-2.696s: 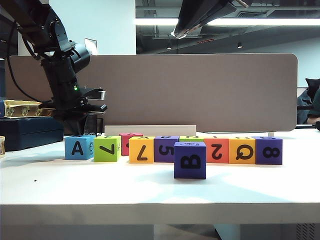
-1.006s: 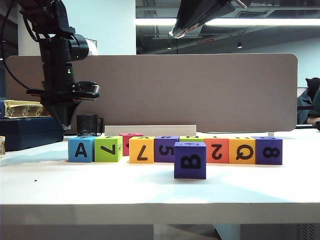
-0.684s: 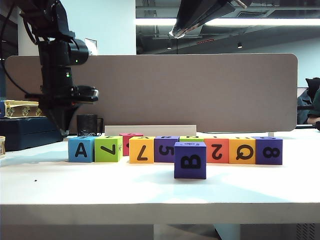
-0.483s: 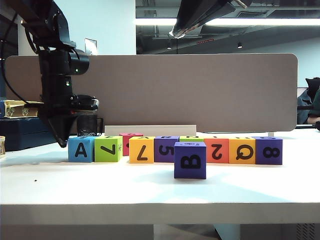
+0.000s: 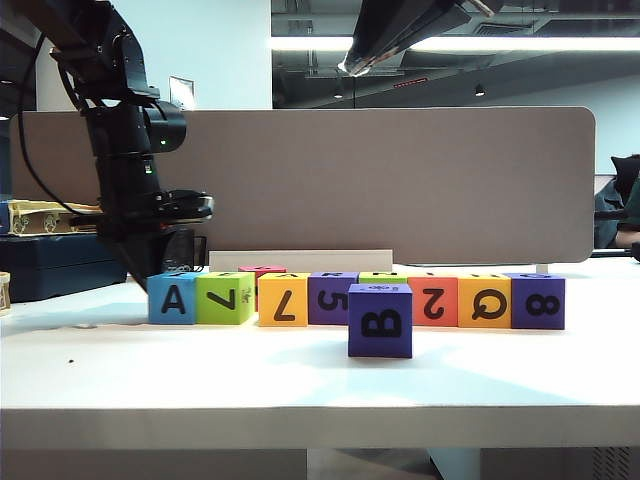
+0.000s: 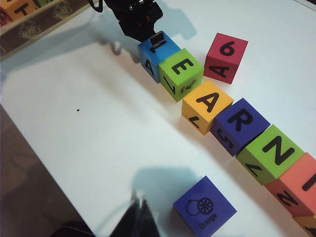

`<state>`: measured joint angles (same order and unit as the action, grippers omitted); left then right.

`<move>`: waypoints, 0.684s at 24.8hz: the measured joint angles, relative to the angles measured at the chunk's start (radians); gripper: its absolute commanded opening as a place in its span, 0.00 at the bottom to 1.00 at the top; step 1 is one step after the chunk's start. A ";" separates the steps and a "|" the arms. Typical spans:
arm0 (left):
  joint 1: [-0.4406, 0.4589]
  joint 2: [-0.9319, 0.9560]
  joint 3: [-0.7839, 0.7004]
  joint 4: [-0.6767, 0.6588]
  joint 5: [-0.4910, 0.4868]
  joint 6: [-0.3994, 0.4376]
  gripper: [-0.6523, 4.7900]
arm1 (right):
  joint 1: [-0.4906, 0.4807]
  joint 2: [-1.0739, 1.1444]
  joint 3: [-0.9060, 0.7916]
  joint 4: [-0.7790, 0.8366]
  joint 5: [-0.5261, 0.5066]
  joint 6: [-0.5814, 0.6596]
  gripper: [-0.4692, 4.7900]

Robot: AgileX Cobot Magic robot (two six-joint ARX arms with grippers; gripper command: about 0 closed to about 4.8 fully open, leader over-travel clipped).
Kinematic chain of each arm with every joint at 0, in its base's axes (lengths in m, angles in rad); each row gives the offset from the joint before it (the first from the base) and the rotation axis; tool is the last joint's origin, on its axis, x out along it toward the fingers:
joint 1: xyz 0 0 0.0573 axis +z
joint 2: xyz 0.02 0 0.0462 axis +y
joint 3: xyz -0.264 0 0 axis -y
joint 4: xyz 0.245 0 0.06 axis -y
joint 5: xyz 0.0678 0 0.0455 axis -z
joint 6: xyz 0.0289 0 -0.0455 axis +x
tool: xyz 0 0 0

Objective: Select the appropriate blocks from the scattered letter blocks on the table and arrange them in a row to spell out "LEARNING".

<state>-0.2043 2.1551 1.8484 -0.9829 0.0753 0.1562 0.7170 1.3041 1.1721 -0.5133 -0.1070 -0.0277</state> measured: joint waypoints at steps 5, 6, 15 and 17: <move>-0.026 0.000 0.000 0.010 0.054 0.003 0.11 | 0.000 0.000 0.000 0.000 0.000 0.000 0.09; -0.035 0.000 0.000 0.018 0.055 0.003 0.11 | 0.000 0.000 0.000 0.000 0.000 0.000 0.09; -0.045 -0.001 0.005 0.028 -0.182 0.000 0.11 | 0.000 0.000 0.000 -0.025 0.000 0.000 0.09; -0.041 -0.007 0.005 0.000 -0.239 -0.005 0.11 | 0.000 0.000 0.000 -0.023 0.000 0.000 0.09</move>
<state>-0.2455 2.1479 1.8534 -0.9829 -0.1635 0.1516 0.7174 1.3041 1.1721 -0.5365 -0.1070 -0.0280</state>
